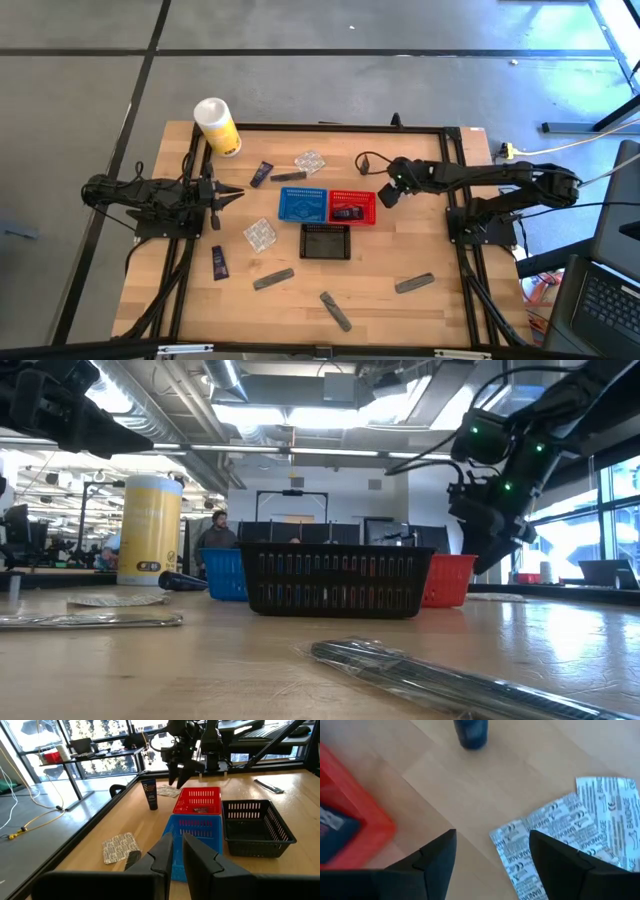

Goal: Pick & Place Travel size toiletries
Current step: Put the white bandage into the black bin

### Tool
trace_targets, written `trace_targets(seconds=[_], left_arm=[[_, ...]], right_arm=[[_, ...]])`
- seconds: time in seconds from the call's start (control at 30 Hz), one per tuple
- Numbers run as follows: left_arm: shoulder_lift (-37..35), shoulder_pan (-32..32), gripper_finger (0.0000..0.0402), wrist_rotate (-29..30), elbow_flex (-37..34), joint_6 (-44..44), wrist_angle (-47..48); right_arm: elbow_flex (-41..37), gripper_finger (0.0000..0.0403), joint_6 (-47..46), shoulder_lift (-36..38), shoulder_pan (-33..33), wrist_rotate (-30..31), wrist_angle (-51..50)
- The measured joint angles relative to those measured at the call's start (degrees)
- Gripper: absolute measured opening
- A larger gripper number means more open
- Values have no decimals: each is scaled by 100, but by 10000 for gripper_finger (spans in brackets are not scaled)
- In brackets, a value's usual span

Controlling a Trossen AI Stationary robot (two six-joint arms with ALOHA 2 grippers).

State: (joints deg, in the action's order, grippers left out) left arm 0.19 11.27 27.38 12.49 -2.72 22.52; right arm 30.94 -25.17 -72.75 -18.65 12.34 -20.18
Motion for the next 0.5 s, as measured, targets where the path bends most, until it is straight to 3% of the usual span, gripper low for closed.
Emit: trace_targets(seconds=[0.17, 0.5], left_arm=[[2, -2, 36, 0, 0, 1, 0], [0, -1, 36, 0, 2, 0, 0]], right_arm=[[-149, 246, 82, 0, -2, 303, 95], [-363, 229, 306, -210, 111, 224, 559]])
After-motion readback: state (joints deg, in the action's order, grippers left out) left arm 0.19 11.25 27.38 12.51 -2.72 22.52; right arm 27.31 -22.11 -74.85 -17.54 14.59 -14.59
